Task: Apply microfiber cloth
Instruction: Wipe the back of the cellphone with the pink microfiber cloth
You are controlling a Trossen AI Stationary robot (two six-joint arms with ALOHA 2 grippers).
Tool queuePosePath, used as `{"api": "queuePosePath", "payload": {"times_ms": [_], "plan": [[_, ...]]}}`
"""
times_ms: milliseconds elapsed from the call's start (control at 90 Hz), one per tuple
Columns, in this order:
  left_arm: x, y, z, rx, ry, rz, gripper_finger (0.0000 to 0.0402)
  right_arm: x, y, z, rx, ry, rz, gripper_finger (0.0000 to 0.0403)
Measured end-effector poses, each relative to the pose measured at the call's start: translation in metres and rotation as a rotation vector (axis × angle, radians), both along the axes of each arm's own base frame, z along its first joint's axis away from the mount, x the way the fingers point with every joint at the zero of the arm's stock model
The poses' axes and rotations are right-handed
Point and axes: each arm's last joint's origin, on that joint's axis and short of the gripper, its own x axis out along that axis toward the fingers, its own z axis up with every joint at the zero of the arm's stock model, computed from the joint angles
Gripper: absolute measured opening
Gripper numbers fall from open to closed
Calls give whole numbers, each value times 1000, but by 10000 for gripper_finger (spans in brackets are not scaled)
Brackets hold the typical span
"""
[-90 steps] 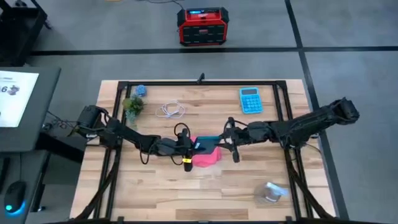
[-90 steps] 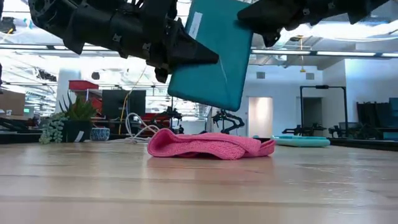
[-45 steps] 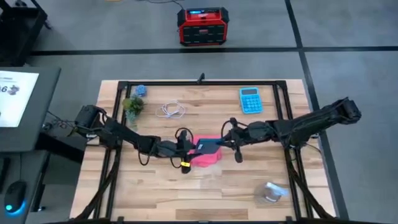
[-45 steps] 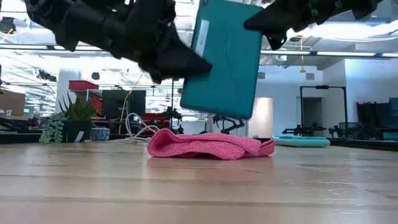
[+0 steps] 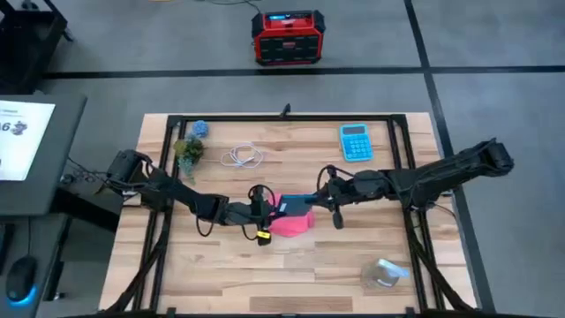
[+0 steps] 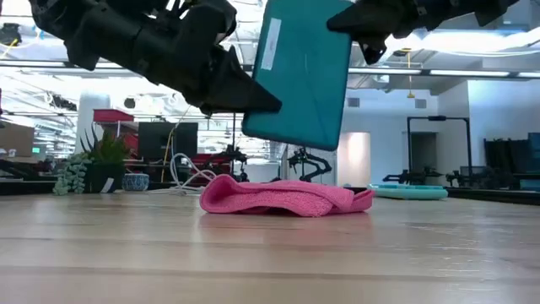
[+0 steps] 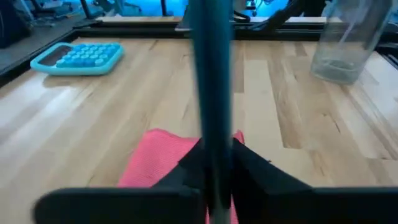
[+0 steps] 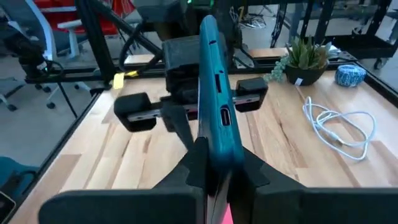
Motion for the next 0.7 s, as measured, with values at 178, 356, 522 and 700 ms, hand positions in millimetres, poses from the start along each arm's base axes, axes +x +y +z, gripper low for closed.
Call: {"api": "queuePosePath", "payload": {"times_ms": [178,356,522,700], "plan": [[0,0,1,-20,-15,18,7,0,0,0,-8,-2,-7,24],[-4,2,-8,-80,61,70,5,-1,-4,-4,-18,56,-72,122],[-23,9,-16,-199,85,139,5,-3,-10,-22,32,217,-123,222],[-64,27,-10,-352,-5,249,5,16,0,-56,46,310,-95,261]]}}
